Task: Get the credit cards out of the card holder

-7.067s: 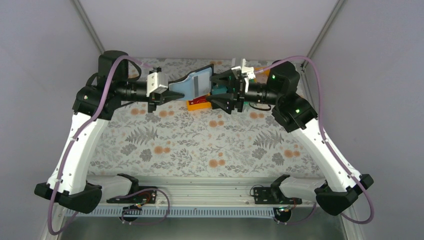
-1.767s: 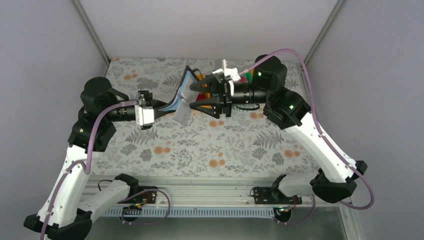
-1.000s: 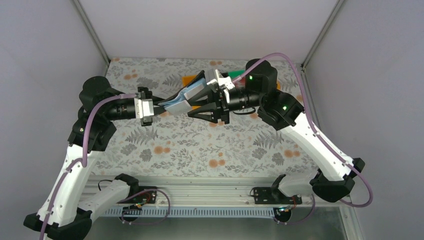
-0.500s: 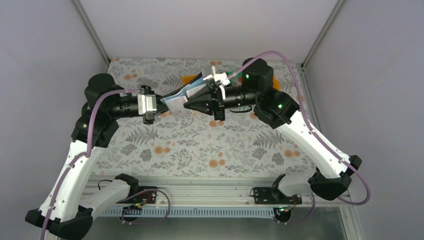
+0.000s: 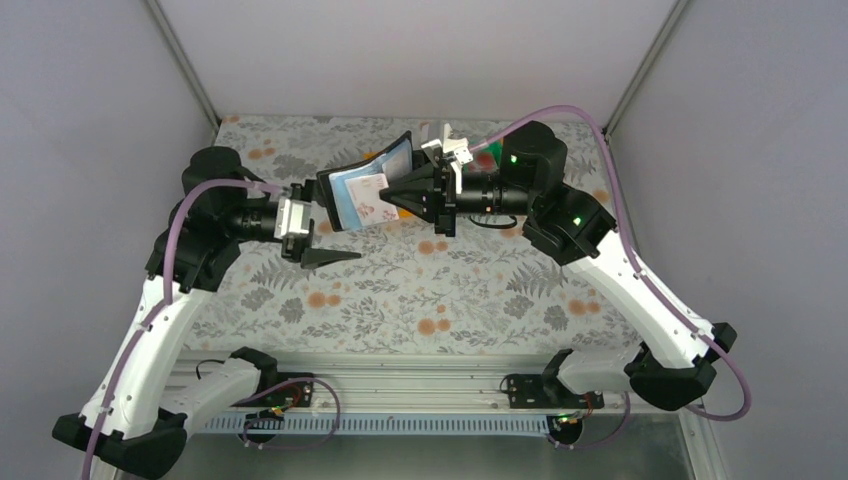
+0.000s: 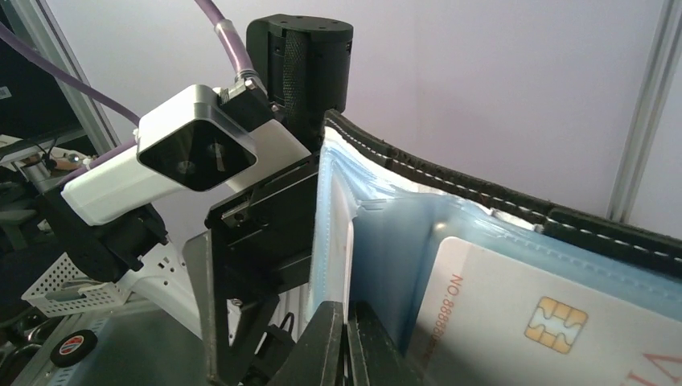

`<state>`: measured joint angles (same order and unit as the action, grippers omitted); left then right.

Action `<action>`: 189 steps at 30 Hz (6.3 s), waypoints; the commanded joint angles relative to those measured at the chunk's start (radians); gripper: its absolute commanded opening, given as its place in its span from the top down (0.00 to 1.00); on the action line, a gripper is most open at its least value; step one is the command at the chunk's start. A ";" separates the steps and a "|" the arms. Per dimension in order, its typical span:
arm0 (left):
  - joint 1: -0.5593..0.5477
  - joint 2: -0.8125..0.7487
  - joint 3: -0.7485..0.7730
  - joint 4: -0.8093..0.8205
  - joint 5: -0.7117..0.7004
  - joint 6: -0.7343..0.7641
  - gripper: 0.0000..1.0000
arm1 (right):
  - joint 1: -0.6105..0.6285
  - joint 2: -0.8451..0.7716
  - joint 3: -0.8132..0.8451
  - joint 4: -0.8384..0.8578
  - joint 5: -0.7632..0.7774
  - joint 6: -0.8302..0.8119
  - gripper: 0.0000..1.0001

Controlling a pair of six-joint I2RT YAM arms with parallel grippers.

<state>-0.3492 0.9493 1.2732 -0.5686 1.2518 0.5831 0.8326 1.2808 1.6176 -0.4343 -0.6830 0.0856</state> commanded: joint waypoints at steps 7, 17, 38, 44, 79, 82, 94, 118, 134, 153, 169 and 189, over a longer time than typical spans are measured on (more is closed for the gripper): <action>-0.001 0.024 0.040 0.185 -0.077 -0.310 0.51 | -0.010 0.054 0.051 -0.070 -0.070 -0.052 0.96; 0.000 0.022 0.022 0.172 -0.067 -0.322 0.98 | -0.014 0.030 0.010 -0.036 -0.085 -0.065 0.75; 0.000 0.006 0.003 0.142 -0.012 -0.279 0.90 | -0.059 -0.019 -0.044 -0.046 -0.081 -0.071 0.96; 0.000 0.008 0.006 0.147 0.002 -0.288 0.89 | -0.072 -0.029 -0.059 -0.048 -0.085 -0.073 0.96; 0.001 0.021 -0.034 0.238 0.006 -0.394 0.85 | -0.112 -0.022 -0.102 -0.038 -0.191 -0.086 0.96; 0.000 0.023 -0.032 0.243 0.006 -0.398 0.96 | -0.112 -0.023 -0.096 -0.053 -0.193 -0.091 0.96; -0.001 0.029 -0.028 0.263 0.003 -0.423 0.98 | -0.133 -0.034 -0.086 -0.082 -0.206 -0.090 0.86; 0.000 0.019 -0.026 0.237 -0.033 -0.424 0.96 | -0.157 -0.085 -0.174 -0.014 -0.170 -0.084 0.96; 0.000 0.002 -0.059 0.303 -0.042 -0.520 0.91 | -0.187 -0.097 -0.117 -0.106 -0.150 -0.107 0.96; -0.002 -0.004 -0.123 0.408 -0.099 -0.635 0.98 | -0.201 -0.035 -0.110 -0.021 -0.249 -0.070 0.96; -0.005 0.012 -0.144 0.443 -0.088 -0.675 0.76 | -0.191 0.041 -0.054 -0.007 -0.353 -0.062 0.96; -0.005 0.018 -0.110 0.471 -0.094 -0.705 0.98 | -0.171 0.032 -0.181 0.111 -0.367 0.009 0.79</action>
<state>-0.3508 0.9646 1.1263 -0.1497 1.1336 -0.0978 0.6483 1.3247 1.4696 -0.3912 -1.0416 0.0616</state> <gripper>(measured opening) 0.053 0.209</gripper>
